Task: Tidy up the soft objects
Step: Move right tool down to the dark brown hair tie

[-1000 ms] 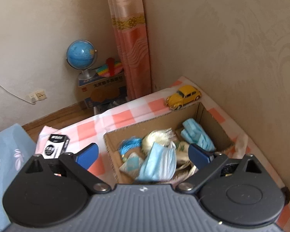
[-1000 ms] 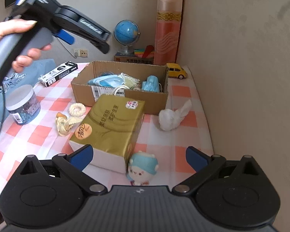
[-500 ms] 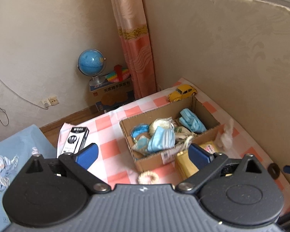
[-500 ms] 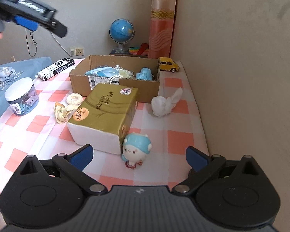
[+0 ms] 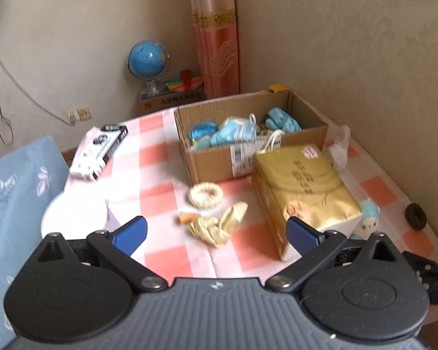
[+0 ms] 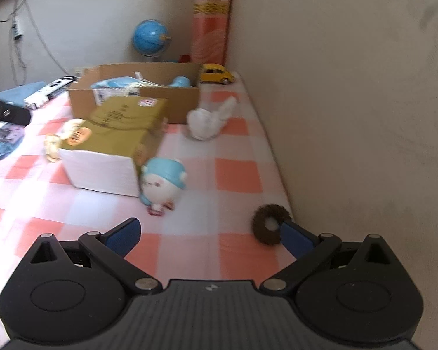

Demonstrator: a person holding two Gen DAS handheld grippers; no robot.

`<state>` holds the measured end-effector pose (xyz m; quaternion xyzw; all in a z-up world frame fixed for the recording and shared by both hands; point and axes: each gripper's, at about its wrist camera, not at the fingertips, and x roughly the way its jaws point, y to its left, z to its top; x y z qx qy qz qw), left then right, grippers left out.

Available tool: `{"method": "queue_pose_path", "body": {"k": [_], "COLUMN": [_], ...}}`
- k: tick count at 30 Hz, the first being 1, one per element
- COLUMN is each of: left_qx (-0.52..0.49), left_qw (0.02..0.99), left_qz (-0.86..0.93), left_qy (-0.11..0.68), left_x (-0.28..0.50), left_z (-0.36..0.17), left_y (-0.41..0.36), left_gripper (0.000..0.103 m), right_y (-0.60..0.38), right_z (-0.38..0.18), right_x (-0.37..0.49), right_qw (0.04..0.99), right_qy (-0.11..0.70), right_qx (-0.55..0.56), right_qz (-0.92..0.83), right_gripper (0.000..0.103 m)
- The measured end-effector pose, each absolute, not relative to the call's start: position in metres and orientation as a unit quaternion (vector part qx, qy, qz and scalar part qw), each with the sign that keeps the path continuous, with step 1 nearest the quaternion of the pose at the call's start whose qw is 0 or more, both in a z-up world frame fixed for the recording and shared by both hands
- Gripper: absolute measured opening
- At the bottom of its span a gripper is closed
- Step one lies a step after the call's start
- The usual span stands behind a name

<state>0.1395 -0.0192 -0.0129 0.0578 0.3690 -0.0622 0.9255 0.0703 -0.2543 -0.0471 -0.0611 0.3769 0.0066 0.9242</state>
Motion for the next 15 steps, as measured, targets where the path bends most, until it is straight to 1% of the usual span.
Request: {"method": "queue_pose_path", "body": {"k": [8,15], "left_qx": [0.056,0.046], "left_qw": [0.927,0.924], "left_qz": [-0.055,-0.054], "left_qy": [0.367,0.376], "left_x": [0.142,0.152], "left_z": [-0.029,-0.036], "left_y": [-0.02,-0.015], "left_gripper": [0.101,0.101], "right_y": [-0.27,-0.27], "right_z": [-0.072,-0.082], "right_x": [0.083,0.103], "right_qw": [0.921,0.917], "right_qy": [0.385,0.395], "right_qx": [-0.05,-0.05], "right_qz": [-0.031,-0.035], "right_gripper": [0.103,0.103]}}
